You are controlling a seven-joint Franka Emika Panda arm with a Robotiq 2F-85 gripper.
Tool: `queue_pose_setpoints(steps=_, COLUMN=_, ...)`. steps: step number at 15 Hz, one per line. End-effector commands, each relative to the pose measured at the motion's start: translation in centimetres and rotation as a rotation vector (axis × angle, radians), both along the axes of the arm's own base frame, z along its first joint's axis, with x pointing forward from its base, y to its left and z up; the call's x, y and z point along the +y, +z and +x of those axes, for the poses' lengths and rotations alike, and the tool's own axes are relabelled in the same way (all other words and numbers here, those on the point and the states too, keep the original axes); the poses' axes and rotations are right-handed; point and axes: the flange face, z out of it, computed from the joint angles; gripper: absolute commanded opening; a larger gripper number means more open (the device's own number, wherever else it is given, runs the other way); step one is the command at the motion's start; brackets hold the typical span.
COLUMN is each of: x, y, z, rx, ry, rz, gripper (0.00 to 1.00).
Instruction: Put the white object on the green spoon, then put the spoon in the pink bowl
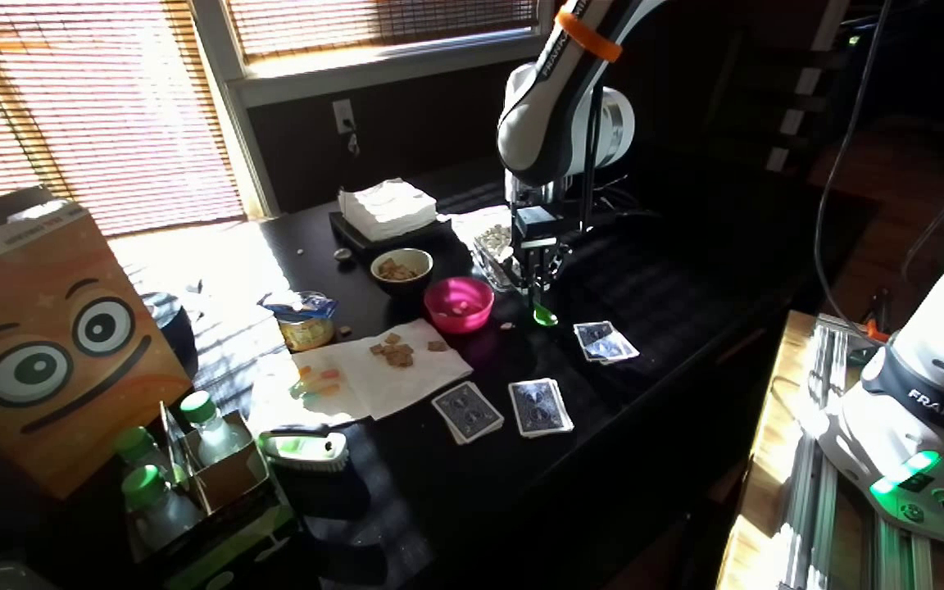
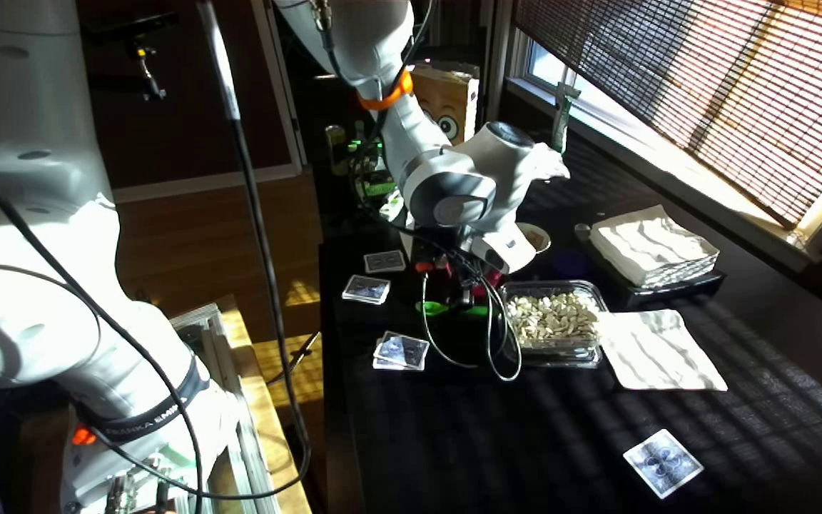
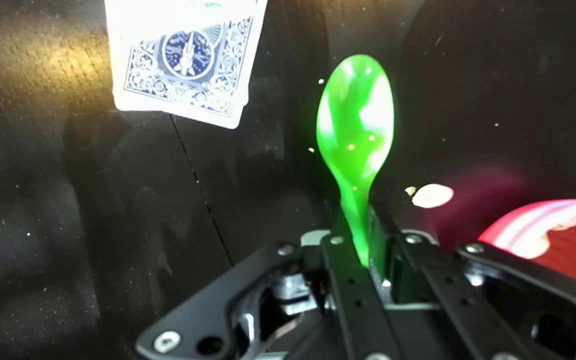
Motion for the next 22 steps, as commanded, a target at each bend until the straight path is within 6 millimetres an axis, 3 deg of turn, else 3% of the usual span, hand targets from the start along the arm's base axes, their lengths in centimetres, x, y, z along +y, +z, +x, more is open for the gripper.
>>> queue_pose_setpoints(steps=1, x=0.0, y=-0.9, z=0.8, rx=-0.003, ry=-0.005, rz=0.014, gripper=0.04)
queue_pose_setpoints(steps=5, x=0.0, y=-1.4, z=1.1, rx=0.005, ry=-0.003, rz=0.016, gripper=0.04)
queue_pose_setpoints(steps=7, x=0.0, y=-1.7, z=1.2, rx=0.010, ry=0.001, rz=0.015, gripper=0.41)
queue_pose_setpoints(steps=15, x=-0.1, y=-0.5, z=1.0, rx=-0.003, ry=0.009, rz=0.001, gripper=0.95)
queue_pose_setpoints(steps=17, x=-0.4, y=0.1, z=0.9, rx=-0.009, ry=0.000, rz=-0.012, gripper=1.00)
queue_pose_setpoints(steps=22, x=-1.2, y=2.4, z=0.4, rx=-0.035, ry=-0.017, rz=-0.026, gripper=1.00)
